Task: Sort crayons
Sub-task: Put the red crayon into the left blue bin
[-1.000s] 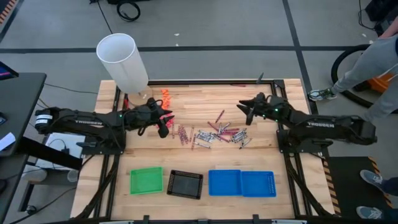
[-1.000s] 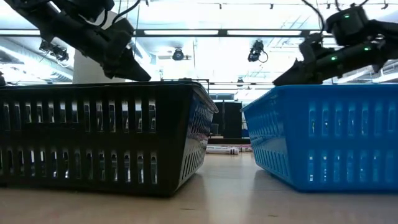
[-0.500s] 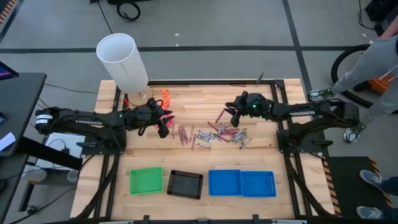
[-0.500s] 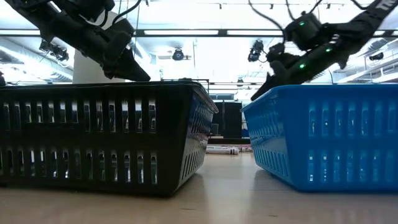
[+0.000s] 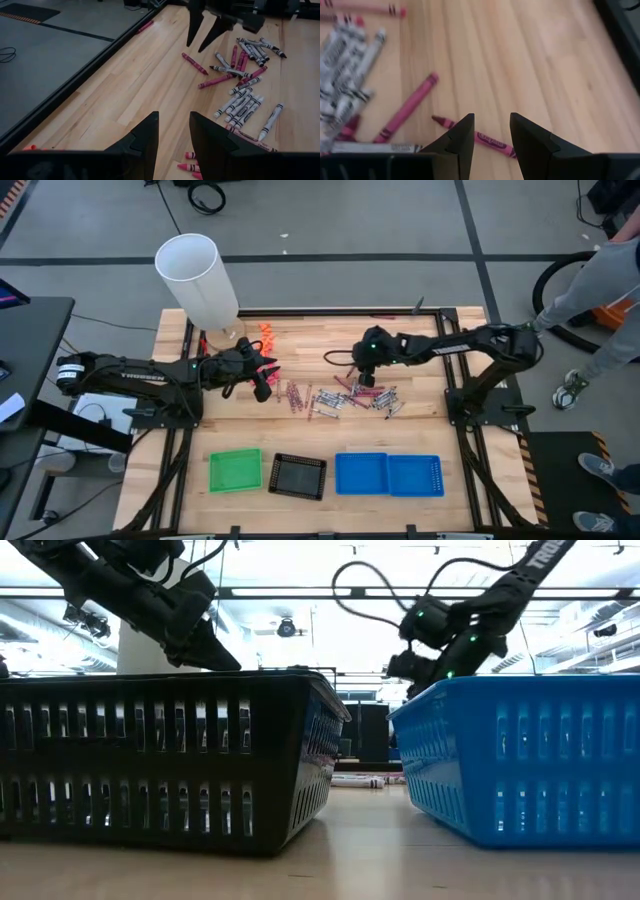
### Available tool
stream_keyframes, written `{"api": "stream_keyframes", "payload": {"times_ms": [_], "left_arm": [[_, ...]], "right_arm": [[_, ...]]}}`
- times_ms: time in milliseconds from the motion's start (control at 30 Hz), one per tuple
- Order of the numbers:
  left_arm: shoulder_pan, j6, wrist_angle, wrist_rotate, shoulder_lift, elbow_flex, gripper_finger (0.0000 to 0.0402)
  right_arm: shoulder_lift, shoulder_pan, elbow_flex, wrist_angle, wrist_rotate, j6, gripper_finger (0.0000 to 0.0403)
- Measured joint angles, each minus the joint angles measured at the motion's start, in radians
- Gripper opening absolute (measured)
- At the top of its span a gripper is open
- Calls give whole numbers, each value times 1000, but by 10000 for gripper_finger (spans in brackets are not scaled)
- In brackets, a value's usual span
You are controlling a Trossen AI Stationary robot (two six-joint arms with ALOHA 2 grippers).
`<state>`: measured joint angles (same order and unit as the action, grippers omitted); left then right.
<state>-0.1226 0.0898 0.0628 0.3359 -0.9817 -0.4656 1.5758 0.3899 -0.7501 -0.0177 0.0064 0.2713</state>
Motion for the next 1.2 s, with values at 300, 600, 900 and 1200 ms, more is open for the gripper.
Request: {"api": "stream_keyframes", "payload": {"times_ms": [300, 600, 900, 1200], "left_arm": [[0, -31, 0, 0, 0, 0, 118], [0, -33, 0, 0, 0, 0, 118], [0, -33, -1, 0, 1, 1, 118], [0, -68, -2, 0, 1, 1, 118]], "right_arm": [[89, 23, -74, -79, -60, 98, 135], [143, 64, -84, -96, -140, 144, 135], [153, 90, -89, -173, -165, 116, 135], [152, 90, -87, -195, -164, 39, 71]]}}
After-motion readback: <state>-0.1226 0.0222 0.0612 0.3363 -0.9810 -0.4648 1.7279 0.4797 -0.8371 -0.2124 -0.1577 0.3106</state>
